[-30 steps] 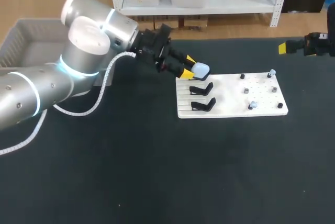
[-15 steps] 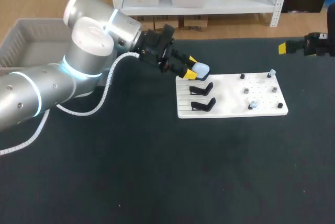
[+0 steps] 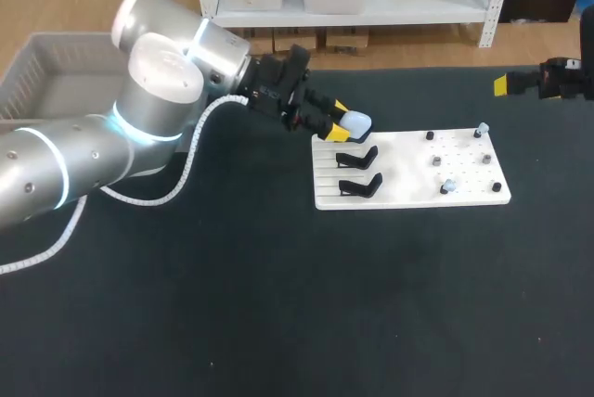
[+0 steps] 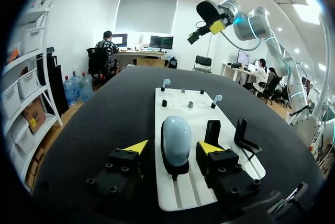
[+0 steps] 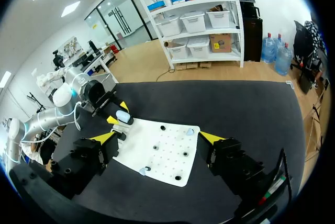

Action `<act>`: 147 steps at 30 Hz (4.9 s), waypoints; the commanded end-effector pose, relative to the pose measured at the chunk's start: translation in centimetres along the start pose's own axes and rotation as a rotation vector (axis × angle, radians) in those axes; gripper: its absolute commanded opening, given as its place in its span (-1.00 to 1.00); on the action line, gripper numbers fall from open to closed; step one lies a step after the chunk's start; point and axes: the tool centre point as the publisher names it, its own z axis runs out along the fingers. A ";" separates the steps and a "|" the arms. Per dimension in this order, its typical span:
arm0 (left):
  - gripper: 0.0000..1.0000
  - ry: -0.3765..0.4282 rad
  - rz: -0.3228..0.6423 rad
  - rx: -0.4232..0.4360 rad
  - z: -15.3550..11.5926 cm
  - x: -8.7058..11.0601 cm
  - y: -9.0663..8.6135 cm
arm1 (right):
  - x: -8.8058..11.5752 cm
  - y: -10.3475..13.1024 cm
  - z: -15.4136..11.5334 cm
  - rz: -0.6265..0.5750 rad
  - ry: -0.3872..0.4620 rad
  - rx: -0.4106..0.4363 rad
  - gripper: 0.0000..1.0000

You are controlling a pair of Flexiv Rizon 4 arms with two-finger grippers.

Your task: Pick up each earbud case from the left stands, insert the matching earbuds, close the lid, and place the case in the box.

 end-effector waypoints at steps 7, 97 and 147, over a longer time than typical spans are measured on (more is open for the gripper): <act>0.09 -0.003 0.011 -0.011 0.0 -0.1 -0.3 | 0.0 0.0 0.0 0.000 0.000 0.001 1.00; -1.00 -0.315 0.144 -0.097 -5.1 -8.6 -6.4 | 0.0 0.0 0.0 0.000 0.000 0.001 1.00; -1.00 -0.398 0.104 -0.070 -3.2 -7.9 -7.4 | 2.1 7.2 0.2 -0.148 0.057 -0.072 1.00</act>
